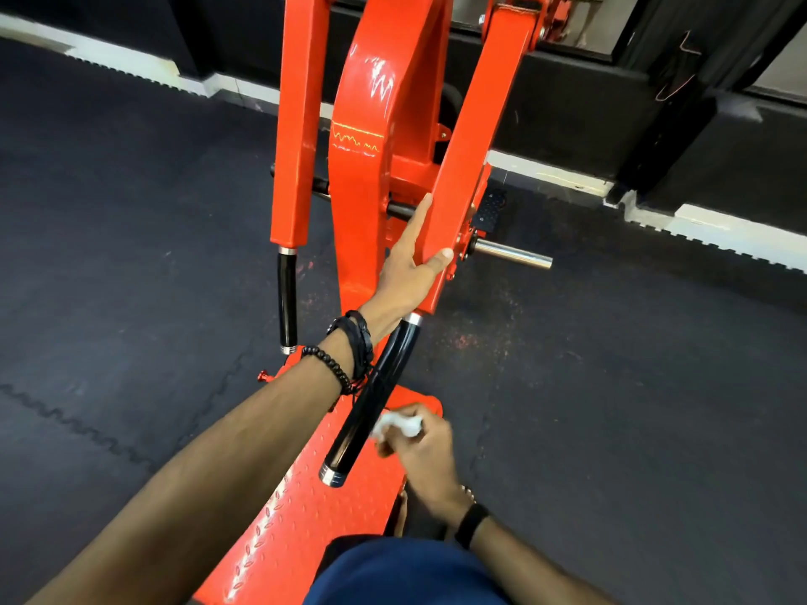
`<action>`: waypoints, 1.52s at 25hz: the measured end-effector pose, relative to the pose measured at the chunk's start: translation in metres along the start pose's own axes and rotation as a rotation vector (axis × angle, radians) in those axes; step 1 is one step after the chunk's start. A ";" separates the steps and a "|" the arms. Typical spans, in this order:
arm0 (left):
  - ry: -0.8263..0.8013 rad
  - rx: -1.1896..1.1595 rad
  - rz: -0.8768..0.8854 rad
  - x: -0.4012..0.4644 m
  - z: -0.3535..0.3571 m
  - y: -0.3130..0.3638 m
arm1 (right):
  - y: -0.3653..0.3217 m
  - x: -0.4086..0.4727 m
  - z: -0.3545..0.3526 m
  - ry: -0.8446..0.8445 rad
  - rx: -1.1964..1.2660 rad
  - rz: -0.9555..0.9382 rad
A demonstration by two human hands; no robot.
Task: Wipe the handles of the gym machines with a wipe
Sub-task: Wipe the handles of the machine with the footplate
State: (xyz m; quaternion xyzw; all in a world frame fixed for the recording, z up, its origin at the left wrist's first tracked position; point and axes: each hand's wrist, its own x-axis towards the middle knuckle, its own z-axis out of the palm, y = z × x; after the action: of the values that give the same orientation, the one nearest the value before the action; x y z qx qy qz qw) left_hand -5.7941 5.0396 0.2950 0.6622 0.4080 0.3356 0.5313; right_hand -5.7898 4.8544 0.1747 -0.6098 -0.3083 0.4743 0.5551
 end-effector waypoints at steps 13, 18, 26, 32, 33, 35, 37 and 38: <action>0.124 0.319 -0.040 0.035 -0.020 -0.056 | -0.079 0.098 -0.022 0.250 0.133 -0.105; 0.072 0.346 -0.030 0.052 -0.024 -0.084 | -0.094 0.116 -0.025 0.223 0.096 -0.117; 0.165 0.453 -0.105 0.088 0.005 -0.117 | -0.114 0.152 -0.070 0.265 0.087 -0.151; 0.468 0.452 -0.145 0.079 0.043 -0.096 | -0.122 0.199 -0.131 0.285 0.109 -0.132; 0.531 0.472 -0.115 0.075 0.058 -0.088 | -0.123 0.210 -0.145 0.272 0.106 -0.127; 0.604 0.502 -0.028 0.076 0.100 -0.076 | -0.126 0.236 -0.180 0.252 0.099 -0.116; 0.587 0.503 0.073 0.093 0.149 -0.065 | -0.133 0.265 -0.223 0.255 0.077 -0.135; 0.556 0.487 0.088 0.105 0.173 -0.061 | -0.137 0.278 -0.244 0.251 0.051 -0.152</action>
State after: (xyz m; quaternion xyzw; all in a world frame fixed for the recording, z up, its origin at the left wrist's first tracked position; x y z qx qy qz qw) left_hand -5.6069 5.0656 0.1999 0.6697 0.5757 0.4183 0.2121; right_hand -5.4449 5.0379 0.2259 -0.6248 -0.2696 0.3587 0.6390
